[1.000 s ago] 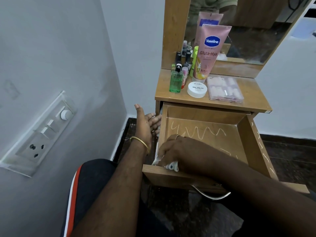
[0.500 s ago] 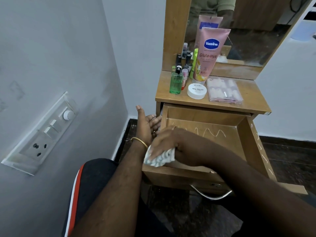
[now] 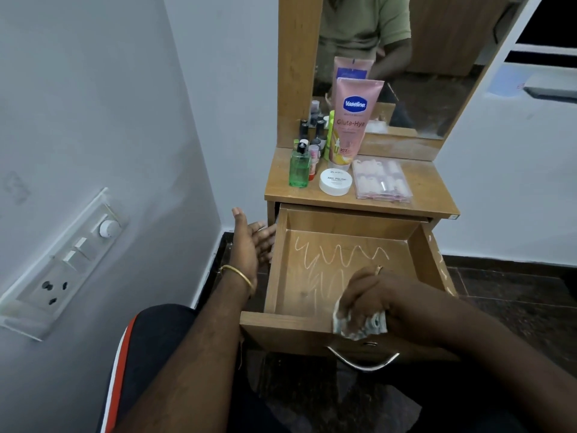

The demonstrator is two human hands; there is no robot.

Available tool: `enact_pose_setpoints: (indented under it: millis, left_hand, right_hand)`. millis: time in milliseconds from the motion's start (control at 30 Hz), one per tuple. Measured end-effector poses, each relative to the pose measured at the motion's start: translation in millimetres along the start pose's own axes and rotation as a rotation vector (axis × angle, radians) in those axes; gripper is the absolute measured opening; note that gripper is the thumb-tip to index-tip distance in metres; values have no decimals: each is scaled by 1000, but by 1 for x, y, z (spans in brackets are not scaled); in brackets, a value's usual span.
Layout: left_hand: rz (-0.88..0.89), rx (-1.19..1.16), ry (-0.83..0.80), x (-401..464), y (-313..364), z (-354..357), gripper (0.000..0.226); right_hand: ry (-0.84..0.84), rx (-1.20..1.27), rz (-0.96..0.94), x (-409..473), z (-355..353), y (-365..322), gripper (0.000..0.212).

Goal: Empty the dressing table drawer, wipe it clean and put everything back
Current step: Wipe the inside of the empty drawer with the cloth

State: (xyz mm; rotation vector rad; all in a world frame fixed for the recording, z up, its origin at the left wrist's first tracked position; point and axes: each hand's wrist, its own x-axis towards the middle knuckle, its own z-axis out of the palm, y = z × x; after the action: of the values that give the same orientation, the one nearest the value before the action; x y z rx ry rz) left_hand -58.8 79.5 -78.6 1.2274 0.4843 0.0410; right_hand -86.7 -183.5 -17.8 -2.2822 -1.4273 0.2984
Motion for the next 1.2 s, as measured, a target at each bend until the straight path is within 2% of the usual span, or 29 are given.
enact_pose_setpoints:
  millis: [167,233,333,433,533,567,667,767,833,933,1033,1133,1200]
  left_hand:
    - [83,16,17,-16,0,-7,81]
    - [99,27,32,-25,0,-15,79]
    - [185,101,99,-36,7,-12,66]
    - [375,299,85,-52,25,17,36]
    - [456,525,-59,-79,29,61,22]
    - [447,616,-105,-88,24,76,24]
    - [482,990,-254,-97,-6,110,54]
    - [486,1297,-241,-97,-25,127,61]
    - [486,1346,-217,-100,-30,131,63]
    - [478,1392,-244,-101,-33,131,66]
    - [446,1427,-268,-101,-33,132,66]
    - [425,1415,-273,-100,-34,130,64]
    - [415,1375,-269,-99,-33,129,62]
  right_hand:
    - [-4,-141,85,-48,-29,-3,45]
    - [107,-55,73,-71,-43,-2,46]
    - [386,-22,100,-118,-64,7,38]
    - [519,-85,250,-156,-73,23,56]
    - [497,-118,321,-156,-72,28,44]
    - [474,-118,336,-154,-69,31,41]
    - [305,-104,431,-155,-56,50,44]
    - [71,-120,465,-160,-44,68,54]
    - [11,-91,408,-162,-39,73,59]
    - [21,-93,349,-164,-32,81,56]
    - [116,-240,406,-157,-29,90,47]
    - [179,-320,488,-144,-27,99,55]
    - [240,-283,539,-140,-24,108,56]
